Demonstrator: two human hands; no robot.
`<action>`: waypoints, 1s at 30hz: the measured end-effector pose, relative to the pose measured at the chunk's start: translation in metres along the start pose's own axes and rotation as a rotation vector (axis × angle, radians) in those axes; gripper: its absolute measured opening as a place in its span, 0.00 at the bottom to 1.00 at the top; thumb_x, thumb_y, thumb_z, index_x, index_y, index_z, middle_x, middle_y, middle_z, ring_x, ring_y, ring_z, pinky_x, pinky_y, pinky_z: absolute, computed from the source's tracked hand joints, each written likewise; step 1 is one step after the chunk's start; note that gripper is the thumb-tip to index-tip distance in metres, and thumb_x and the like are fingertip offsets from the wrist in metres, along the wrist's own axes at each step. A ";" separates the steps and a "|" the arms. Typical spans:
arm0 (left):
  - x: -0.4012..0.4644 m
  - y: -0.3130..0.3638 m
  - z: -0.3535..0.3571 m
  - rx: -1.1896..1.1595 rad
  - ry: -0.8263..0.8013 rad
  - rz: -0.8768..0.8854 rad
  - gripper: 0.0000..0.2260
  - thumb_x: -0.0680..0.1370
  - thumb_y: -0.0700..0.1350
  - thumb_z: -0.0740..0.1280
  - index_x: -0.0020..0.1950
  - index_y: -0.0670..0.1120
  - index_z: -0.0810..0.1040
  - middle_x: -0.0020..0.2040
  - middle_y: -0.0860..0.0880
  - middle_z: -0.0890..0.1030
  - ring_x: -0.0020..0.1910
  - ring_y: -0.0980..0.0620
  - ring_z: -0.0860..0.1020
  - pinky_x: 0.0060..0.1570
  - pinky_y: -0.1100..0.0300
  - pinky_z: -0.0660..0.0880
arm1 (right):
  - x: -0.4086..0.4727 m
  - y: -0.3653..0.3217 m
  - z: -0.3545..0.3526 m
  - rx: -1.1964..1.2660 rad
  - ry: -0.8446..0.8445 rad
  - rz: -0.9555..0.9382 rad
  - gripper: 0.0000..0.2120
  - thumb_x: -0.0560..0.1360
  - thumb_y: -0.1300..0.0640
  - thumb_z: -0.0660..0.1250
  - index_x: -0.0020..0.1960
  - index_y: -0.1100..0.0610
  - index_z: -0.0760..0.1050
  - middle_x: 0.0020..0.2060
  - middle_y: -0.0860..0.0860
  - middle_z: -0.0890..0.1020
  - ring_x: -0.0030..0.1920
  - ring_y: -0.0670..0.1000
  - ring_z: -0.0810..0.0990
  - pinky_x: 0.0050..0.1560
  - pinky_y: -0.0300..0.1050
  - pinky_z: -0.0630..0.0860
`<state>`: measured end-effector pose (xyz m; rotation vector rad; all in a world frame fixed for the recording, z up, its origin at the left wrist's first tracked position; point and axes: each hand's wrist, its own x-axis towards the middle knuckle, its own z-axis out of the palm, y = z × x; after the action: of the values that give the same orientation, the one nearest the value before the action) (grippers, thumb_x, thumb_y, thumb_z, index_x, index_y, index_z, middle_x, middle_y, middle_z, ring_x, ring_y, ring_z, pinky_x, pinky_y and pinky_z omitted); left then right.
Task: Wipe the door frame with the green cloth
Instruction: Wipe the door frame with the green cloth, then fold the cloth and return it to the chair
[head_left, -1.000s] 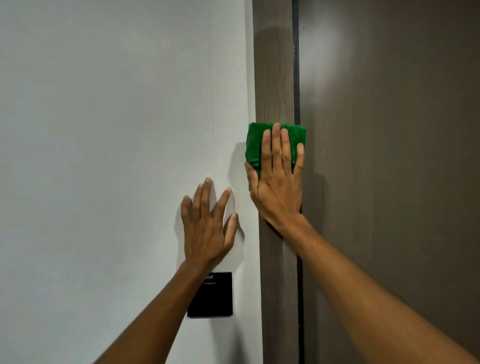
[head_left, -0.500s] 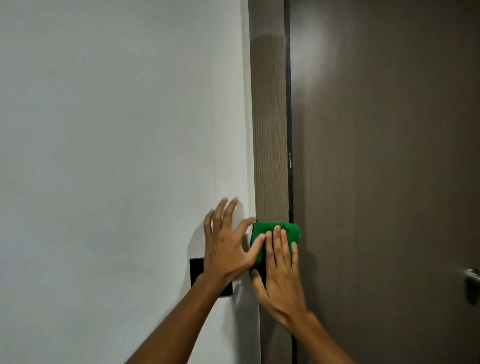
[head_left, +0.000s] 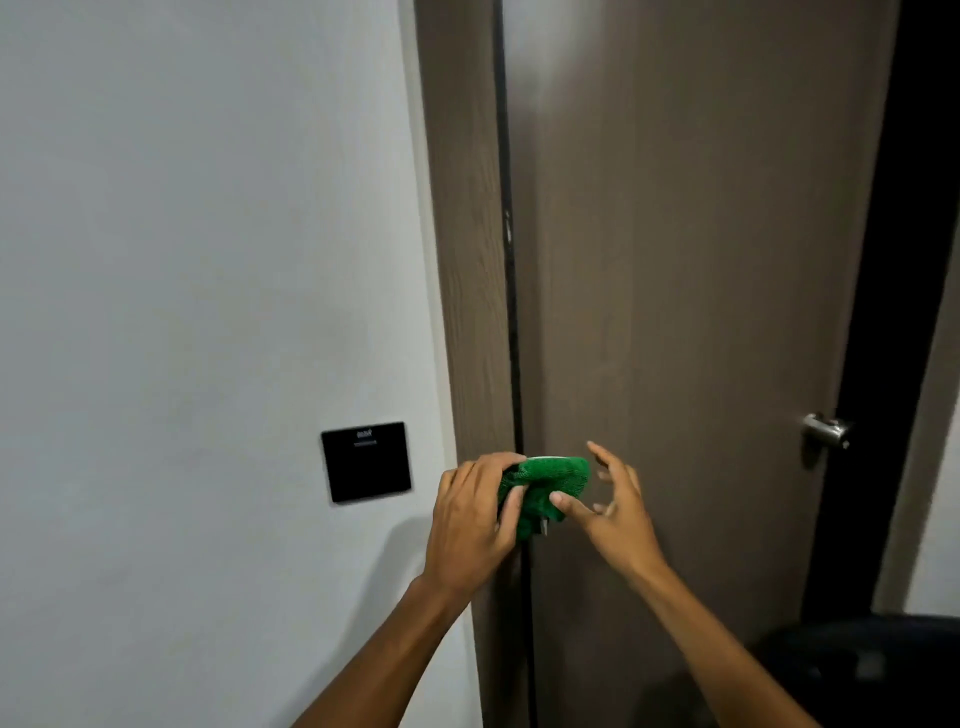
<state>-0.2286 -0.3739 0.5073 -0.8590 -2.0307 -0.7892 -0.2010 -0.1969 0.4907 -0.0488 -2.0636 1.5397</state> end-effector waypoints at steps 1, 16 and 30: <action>-0.009 0.005 0.010 -0.065 -0.031 -0.046 0.12 0.78 0.45 0.65 0.61 0.53 0.72 0.55 0.55 0.81 0.53 0.59 0.76 0.54 0.66 0.68 | -0.008 0.015 -0.010 0.070 -0.046 0.067 0.28 0.69 0.56 0.77 0.66 0.47 0.72 0.64 0.47 0.69 0.64 0.45 0.69 0.59 0.43 0.71; -0.223 0.137 0.266 -0.347 -0.931 -0.716 0.14 0.79 0.51 0.65 0.61 0.48 0.67 0.44 0.49 0.81 0.49 0.39 0.82 0.42 0.56 0.72 | -0.216 0.276 -0.170 0.063 0.257 0.881 0.17 0.75 0.63 0.70 0.59 0.57 0.66 0.47 0.63 0.83 0.44 0.59 0.82 0.49 0.59 0.79; -0.447 0.302 0.425 -0.320 -1.894 -0.353 0.27 0.80 0.42 0.59 0.79 0.47 0.56 0.82 0.48 0.46 0.78 0.43 0.56 0.76 0.52 0.58 | -0.417 0.412 -0.283 -0.328 0.217 1.444 0.32 0.72 0.71 0.62 0.75 0.61 0.61 0.69 0.62 0.66 0.68 0.62 0.70 0.69 0.52 0.69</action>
<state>0.0416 -0.0096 -0.0088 -1.8344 -3.7923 -0.3399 0.1577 0.0446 0.0040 -2.0693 -2.0478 1.6363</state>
